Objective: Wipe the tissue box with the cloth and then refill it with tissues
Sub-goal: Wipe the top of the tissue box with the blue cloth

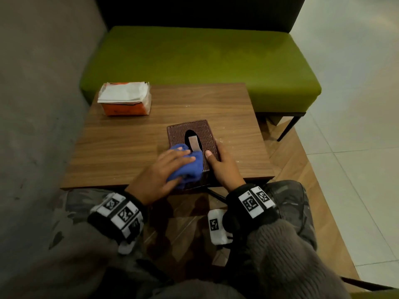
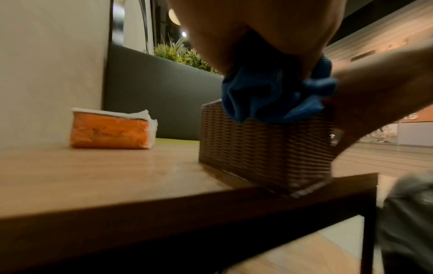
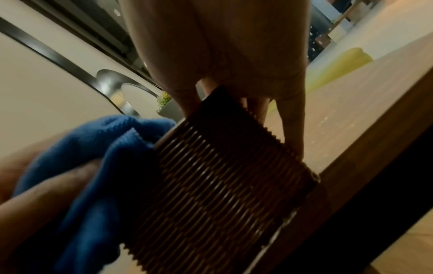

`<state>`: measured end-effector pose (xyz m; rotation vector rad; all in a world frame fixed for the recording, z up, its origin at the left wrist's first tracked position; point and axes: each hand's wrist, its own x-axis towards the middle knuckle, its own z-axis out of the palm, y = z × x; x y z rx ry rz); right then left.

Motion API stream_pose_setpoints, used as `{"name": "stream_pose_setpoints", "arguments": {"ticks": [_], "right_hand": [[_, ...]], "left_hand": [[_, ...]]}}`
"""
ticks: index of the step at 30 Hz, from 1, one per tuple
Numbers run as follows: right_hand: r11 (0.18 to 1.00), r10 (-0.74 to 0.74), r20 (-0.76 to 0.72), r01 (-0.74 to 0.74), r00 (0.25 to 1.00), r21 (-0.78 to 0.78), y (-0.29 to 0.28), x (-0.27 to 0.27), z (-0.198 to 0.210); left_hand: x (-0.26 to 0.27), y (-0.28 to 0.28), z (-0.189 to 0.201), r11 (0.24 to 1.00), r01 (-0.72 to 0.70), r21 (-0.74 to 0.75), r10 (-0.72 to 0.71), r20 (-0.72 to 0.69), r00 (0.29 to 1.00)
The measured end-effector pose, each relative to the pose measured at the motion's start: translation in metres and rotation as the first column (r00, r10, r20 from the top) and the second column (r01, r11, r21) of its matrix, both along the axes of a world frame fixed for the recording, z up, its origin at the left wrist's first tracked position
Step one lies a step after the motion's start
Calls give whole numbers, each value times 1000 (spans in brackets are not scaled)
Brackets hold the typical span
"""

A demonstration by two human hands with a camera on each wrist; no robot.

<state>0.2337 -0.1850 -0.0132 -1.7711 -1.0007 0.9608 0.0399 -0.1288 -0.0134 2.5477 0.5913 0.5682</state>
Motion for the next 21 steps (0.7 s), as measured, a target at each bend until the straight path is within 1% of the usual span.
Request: {"name": "stream_pose_setpoints", "arguments": {"ticks": [2,4,5,7,9,11,14,15,16,17,18,19,21], "right_hand": [[999,47,-22,-47,999,-18,2,4,3],[997,68,-40,-69,997,-18,3,6,3],[998,66,-41,-67,997,-14,3,7,3],[998,62,-21,-62,998,-2,3,8,2],[999,51,-14,-51,999,0,3,9,1],[1000,30,16,-30,999,2,3,10,-1],[999,29,56,-30,998,17,6,11,-3],[999,42,60,-43,997,15,7,12,-3],[998,61,62,-62,996,12,8,12,-2],[996,82,66,-83,994,9,9,13,-1],[995,103,74,-104,992,9,9,14,1],[993,116,82,-118,990,16,10,16,1],[992,122,73,-124,990,19,10,18,1]], "left_hand": [[4,28,0,991,-121,-56,122,14,992],[16,55,2,955,-260,-143,271,60,961],[23,63,4,936,-309,-168,324,70,944],[36,64,6,925,-348,-149,361,64,931],[36,47,5,941,-323,-97,329,57,943],[21,25,5,967,-247,-58,250,50,967],[1,-1,8,999,-23,-28,22,-5,1000],[-2,-4,8,999,37,2,-37,-27,999],[-4,0,8,998,60,24,-59,-46,997],[-5,8,8,999,43,23,-42,-54,998],[-5,20,8,1000,-16,3,16,-40,999],[-5,33,8,993,-108,-37,108,-6,994],[-2,53,10,953,-285,-108,292,64,954]]}}
